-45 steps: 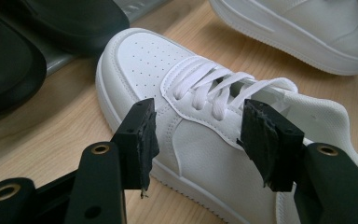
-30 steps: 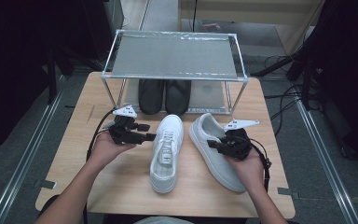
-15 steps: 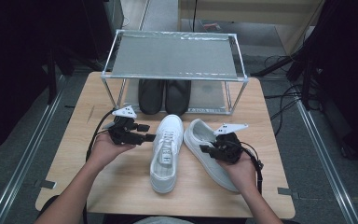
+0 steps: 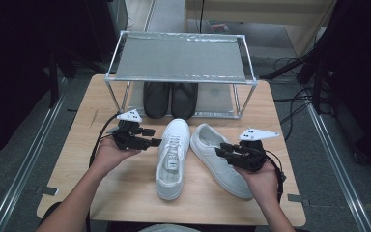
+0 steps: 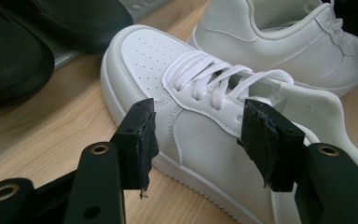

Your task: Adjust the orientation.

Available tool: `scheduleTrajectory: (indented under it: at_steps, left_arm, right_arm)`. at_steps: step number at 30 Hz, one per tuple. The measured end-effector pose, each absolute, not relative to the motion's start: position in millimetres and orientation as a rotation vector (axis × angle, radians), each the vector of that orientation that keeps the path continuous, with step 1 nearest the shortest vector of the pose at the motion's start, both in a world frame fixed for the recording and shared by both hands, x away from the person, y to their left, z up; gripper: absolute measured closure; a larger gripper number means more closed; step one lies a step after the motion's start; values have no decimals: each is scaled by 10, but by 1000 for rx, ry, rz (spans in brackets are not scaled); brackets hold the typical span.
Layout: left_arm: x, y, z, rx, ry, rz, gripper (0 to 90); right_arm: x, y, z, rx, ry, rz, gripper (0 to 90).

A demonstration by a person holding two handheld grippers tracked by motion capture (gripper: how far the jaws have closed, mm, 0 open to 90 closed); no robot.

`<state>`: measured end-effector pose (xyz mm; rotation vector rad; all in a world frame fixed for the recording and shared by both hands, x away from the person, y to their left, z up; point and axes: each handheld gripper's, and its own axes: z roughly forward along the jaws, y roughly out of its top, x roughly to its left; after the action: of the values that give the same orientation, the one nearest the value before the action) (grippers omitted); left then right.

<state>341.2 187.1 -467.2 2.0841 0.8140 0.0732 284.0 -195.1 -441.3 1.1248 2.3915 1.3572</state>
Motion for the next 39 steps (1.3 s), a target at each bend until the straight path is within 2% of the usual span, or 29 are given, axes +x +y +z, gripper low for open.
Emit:
scheduleTrajectory:
  at_steps: [7,19,39]
  left_arm:
    - [3413,1860,-4673,2088,811,72,452]
    - [3410,1849,-4675,2091,810,72,452]
    - [3407,1847,-4674,2093,806,75,452]
  right_arm:
    - [2772,-1923,-4539,1104,2489,1327,900]
    - [2849,-1891,-4756,1155,2577,1257,900]
    - [2944,-2057,-4789,1206,2577,1234,900]
